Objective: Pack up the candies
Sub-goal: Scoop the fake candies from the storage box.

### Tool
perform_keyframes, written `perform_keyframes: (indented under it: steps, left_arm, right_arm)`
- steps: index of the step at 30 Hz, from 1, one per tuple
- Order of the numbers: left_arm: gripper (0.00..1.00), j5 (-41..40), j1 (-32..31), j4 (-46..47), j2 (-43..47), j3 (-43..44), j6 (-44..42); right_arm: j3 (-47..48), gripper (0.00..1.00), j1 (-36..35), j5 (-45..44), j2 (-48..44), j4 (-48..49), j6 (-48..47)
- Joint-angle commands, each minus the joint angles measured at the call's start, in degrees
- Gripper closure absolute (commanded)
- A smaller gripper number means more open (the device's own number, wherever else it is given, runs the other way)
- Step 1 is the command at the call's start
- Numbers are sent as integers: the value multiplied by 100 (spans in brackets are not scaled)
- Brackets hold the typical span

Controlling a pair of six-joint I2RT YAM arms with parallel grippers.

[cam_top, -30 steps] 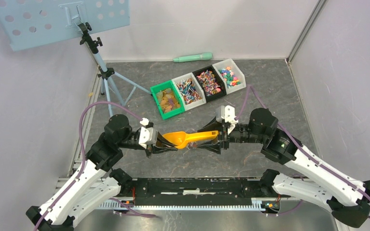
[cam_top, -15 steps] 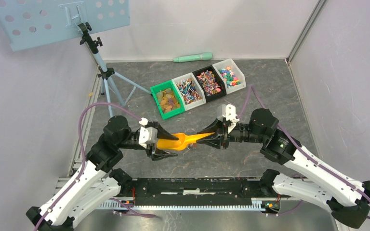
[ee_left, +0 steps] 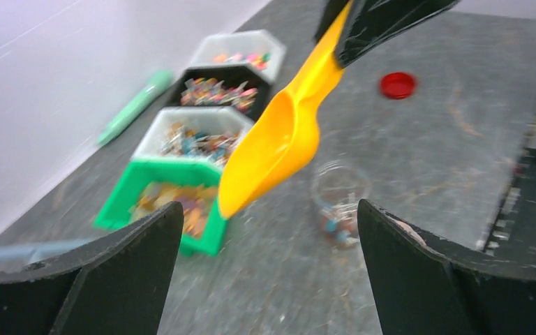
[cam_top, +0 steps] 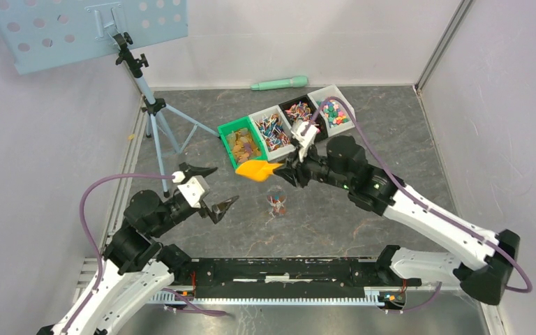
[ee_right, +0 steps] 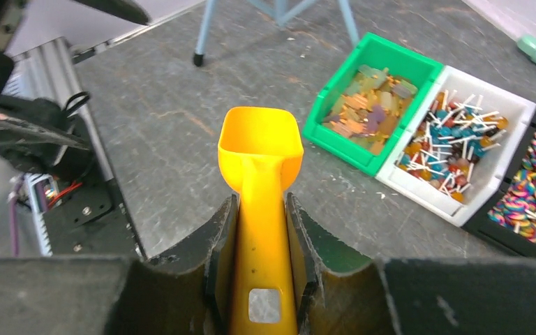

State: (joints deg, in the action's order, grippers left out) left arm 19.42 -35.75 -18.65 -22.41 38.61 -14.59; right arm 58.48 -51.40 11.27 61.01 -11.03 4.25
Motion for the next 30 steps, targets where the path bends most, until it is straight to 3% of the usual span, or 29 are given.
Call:
perform_keyframes:
  steps: [1, 11, 17, 26, 30]
  left_arm:
    - [0, -2152, 18, -443, 431, -181, 150]
    - [0, -3093, 24, -158, 1579, -671, 270]
    - [0, -3434, 23, 22, 1976, -853, 337]
    - [0, -3861, 24, 90, 2189, -850, 408]
    - [0, -4398, 24, 139, 2416, -690, 951]
  right_arm:
    - [855, 100, -37, -993, 659, -127, 223]
    - [2864, 100, -319, -2903, 2830, -1439, 256]
    - [3783, 100, -445, -3212, 3874, -1830, 261]
    - [4437, 100, -449, -3386, 4680, -1844, 112]
    - [4557, 100, -446, -3469, 4910, -1861, 142]
